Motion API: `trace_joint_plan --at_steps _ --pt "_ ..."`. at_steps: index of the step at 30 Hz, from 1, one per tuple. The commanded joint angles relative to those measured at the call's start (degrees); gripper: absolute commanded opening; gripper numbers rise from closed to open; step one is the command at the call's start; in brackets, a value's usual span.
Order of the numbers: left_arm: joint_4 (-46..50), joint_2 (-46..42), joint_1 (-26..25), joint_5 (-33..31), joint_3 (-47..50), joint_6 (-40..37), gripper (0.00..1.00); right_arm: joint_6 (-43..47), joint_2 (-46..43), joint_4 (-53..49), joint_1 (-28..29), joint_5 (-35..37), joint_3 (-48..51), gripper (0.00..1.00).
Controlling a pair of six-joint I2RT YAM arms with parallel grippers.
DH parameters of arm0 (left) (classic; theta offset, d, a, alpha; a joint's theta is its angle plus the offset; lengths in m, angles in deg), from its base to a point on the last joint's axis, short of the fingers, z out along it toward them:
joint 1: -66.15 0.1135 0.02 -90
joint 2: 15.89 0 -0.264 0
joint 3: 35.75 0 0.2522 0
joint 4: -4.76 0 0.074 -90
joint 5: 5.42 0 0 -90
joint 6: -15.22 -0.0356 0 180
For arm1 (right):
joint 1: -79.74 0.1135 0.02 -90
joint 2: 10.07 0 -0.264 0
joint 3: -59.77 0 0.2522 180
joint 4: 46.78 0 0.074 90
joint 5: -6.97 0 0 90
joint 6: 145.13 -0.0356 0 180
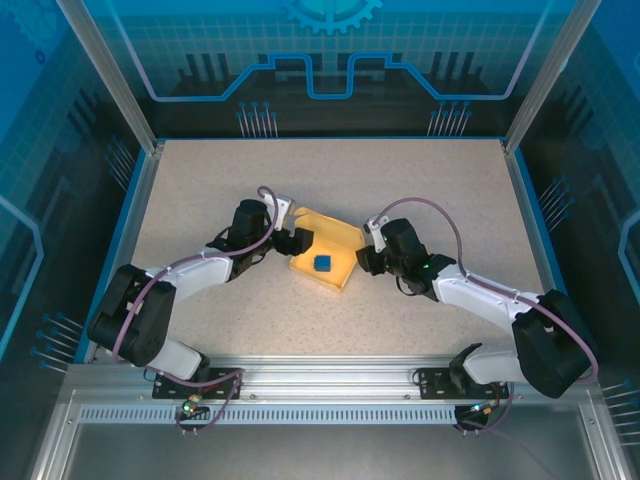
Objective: Fold the paper box
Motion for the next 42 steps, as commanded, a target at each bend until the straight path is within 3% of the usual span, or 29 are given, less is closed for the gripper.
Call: trace_joint_plan --at_steps 1,11,25,31,42 --pt "-1.6 0.6 0.4 2.7 -2.0 -2.4 0.89 1.6 0.5 0.3 -1.2 1.8 -2.0 0.37" --pt "-2.6 1.6 0.4 5.5 -2.8 -3.1 0.84 3.5 -0.2 -0.6 -4.5 -0.6 -3.1 0.33" --pt "-0.8 4.8 0.4 6.5 -5.8 -3.8 0.52 5.8 0.9 -1.5 -7.0 -8.6 -4.1 0.21" --pt "-0.5 5.5 0.4 6.2 -5.8 -4.0 0.37 5.0 1.6 -0.8 -6.9 -9.0 -3.8 0.14" --pt "-1.6 5.4 0.4 6.2 -5.1 -3.4 0.21 3.6 2.4 -1.1 -6.3 -7.6 -4.8 0.05"
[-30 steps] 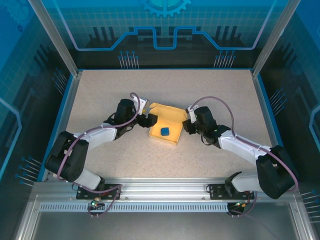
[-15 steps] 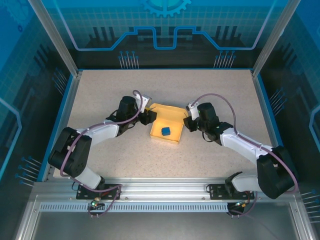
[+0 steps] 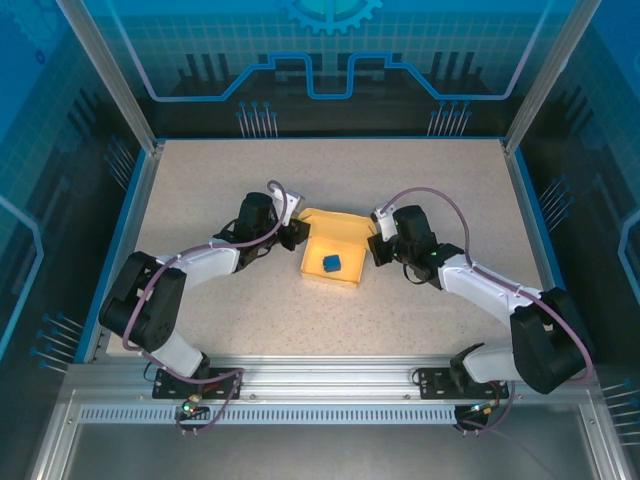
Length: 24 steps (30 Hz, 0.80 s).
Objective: Fold the paper box
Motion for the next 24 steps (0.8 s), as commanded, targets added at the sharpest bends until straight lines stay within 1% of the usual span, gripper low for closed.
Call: trace_joint_plan --at_steps 1,5,9,11,14,18,22,24 --pt "-0.8 0.1 0.4 1.3 -0.6 0.1 0.19 -1.4 0.9 0.1 0.4 0.3 -1.6 0.04" --pt "-2.6 -0.8 0.3 0.7 0.6 1.4 0.16 -2.5 1.0 -0.2 1.2 1.8 -2.1 0.02" --pt "-4.8 -1.7 -0.1 -2.0 1.8 4.5 0.09 -4.4 1.3 -0.4 2.6 4.9 -3.0 0.00" --pt "-5.6 -2.0 -0.7 -4.3 2.2 6.3 0.09 -5.8 1.7 -0.5 3.4 7.0 -3.7 0.00" --pt "-6.4 -2.3 -2.1 -8.1 2.3 9.2 0.05 -8.3 2.9 -0.6 4.6 11.1 -4.8 0.00" --pt "-7.8 -2.9 -4.5 -14.5 2.9 14.3 0.03 -11.0 4.8 -1.1 6.4 18.9 -7.1 0.00" --pt "-8.1 -2.8 -7.1 -19.9 2.5 17.9 0.01 -11.8 6.9 -0.6 7.8 25.8 -9.5 0.00" --pt "-7.0 -2.2 -8.4 -22.6 1.6 18.8 0.00 -12.1 8.4 -0.5 8.1 28.1 -10.9 0.00"
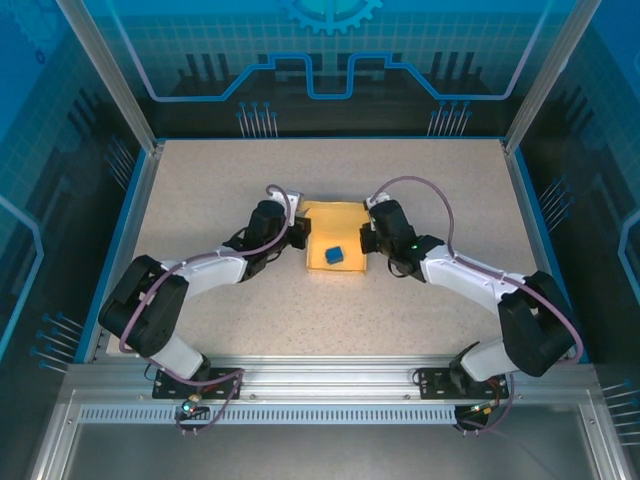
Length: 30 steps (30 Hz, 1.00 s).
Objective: Fold the paper box
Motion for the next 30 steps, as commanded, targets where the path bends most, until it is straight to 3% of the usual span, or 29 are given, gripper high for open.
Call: trace_joint_plan --at_steps 1,9,30 --pt "-1.2 -0.8 -2.1 -6.6 -1.0 4.6 0.00 -2.0 2.4 0.7 1.2 8.1 -3.3 0.00" --pt "-2.0 1.2 -6.1 -15.2 -1.8 6.5 0.00 -2.5 6.5 4.7 1.7 9.8 -4.8 0.00" --pt "-8.6 3.1 -15.2 -36.4 3.0 8.2 0.00 -3.8 1.4 17.3 2.8 6.9 8.1 0.00"
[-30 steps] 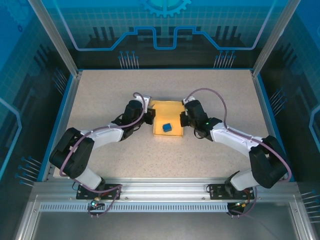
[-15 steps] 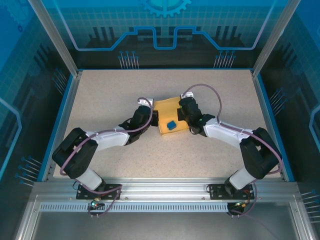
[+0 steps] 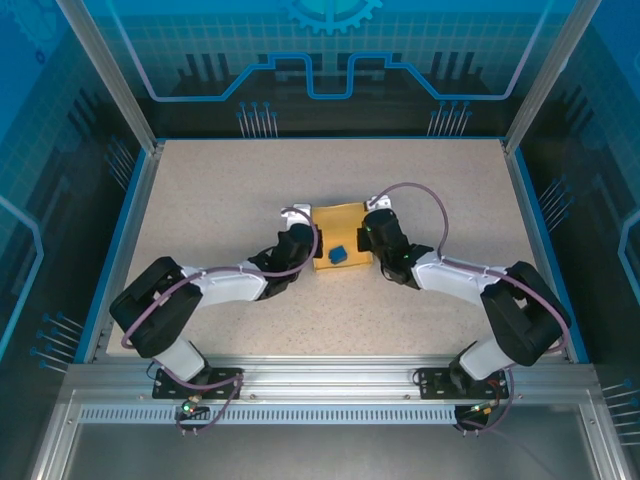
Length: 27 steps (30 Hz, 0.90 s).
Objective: Fold the paper box
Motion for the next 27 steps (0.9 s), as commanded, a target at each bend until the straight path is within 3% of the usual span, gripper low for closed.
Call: trace_joint_plan --at_steps 1,13,27 --pt "-5.2 0.9 -1.8 -5.6 1.9 1.5 0.00 -1.6 -1.7 4.0 1.2 0.1 2.2 0.00" --pt "-13.7 3.5 -7.9 -13.1 7.2 -0.7 0.01 -5.2 -4.2 8.2 5.8 5.1 9.1 0.00" --pt "-21.3 5.9 -11.7 -17.7 12.0 -3.9 0.11 -8.1 -5.3 14.7 10.9 10.9 17.6 0.00"
